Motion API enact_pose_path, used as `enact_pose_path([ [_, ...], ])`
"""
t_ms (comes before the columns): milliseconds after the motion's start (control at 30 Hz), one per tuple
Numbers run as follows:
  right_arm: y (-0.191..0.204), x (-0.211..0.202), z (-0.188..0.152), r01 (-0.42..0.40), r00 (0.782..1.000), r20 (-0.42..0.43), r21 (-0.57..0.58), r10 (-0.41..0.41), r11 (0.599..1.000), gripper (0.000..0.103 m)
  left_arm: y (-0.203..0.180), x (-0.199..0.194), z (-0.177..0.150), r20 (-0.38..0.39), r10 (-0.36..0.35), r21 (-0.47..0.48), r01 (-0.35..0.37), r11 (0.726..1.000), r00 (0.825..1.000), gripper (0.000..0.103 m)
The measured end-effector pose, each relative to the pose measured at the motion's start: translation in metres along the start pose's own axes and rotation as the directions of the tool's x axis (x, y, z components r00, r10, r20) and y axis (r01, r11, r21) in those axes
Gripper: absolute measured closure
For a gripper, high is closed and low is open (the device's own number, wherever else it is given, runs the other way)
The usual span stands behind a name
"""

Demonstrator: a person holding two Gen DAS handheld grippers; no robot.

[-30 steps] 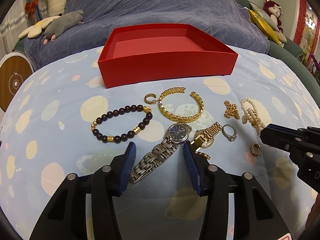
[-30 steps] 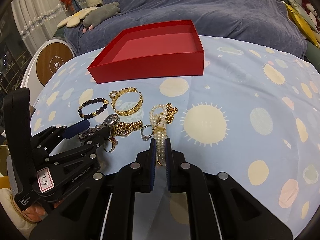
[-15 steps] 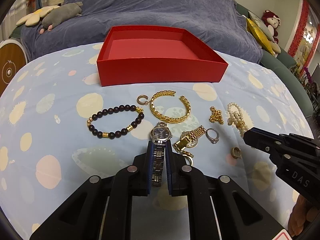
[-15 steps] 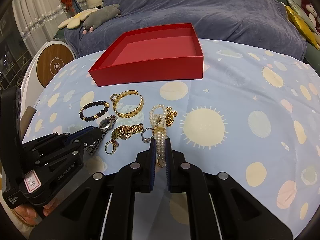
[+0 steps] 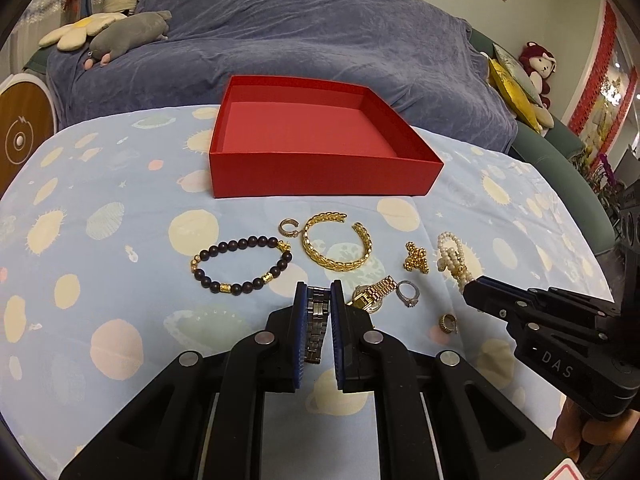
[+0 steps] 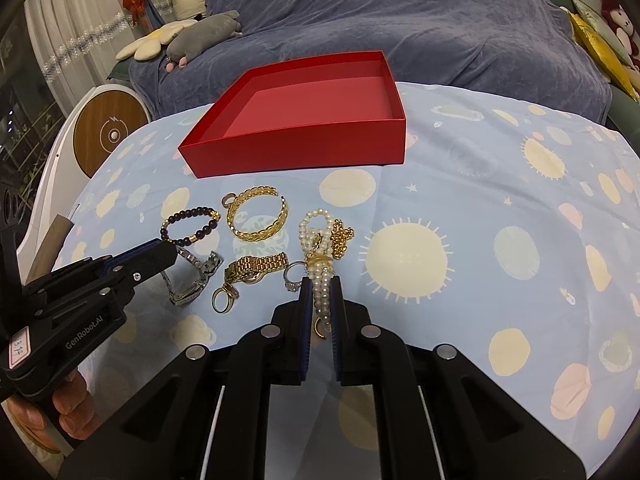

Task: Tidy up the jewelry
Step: 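Carry the watch and pearls into the red box and open both tools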

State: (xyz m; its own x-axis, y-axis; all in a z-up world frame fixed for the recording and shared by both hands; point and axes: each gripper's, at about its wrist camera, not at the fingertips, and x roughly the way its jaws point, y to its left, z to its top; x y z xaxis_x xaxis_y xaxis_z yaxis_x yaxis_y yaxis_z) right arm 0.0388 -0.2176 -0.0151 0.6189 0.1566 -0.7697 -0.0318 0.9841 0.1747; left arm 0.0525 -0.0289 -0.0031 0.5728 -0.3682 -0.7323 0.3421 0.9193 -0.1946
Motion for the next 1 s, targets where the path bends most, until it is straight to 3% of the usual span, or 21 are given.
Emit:
enact_pose_path([
  [533,0.02,-0.028,0.025,-0.031,0.997,0.064,-0.061,0.035,0.998,0.095,0.013,-0.051,0.041,0.084,-0.033,-0.038,0.036,0.999,0.996,0.095],
  [767,0.013,-0.029,0.072,-0.066,0.995,0.069,-0.065,0.07,0.996,0.095,0.024,-0.061,0.088,0.134,0.002,-0.007,-0.001,1.0,0.991,0.095],
  [1000,0.002,0.003,0.146,-0.047,0.995,0.09,-0.06,0.052,0.997,0.095,0.025,-0.035,0.159,0.184,0.011,0.03,-0.017,0.999,0.983,0.095],
])
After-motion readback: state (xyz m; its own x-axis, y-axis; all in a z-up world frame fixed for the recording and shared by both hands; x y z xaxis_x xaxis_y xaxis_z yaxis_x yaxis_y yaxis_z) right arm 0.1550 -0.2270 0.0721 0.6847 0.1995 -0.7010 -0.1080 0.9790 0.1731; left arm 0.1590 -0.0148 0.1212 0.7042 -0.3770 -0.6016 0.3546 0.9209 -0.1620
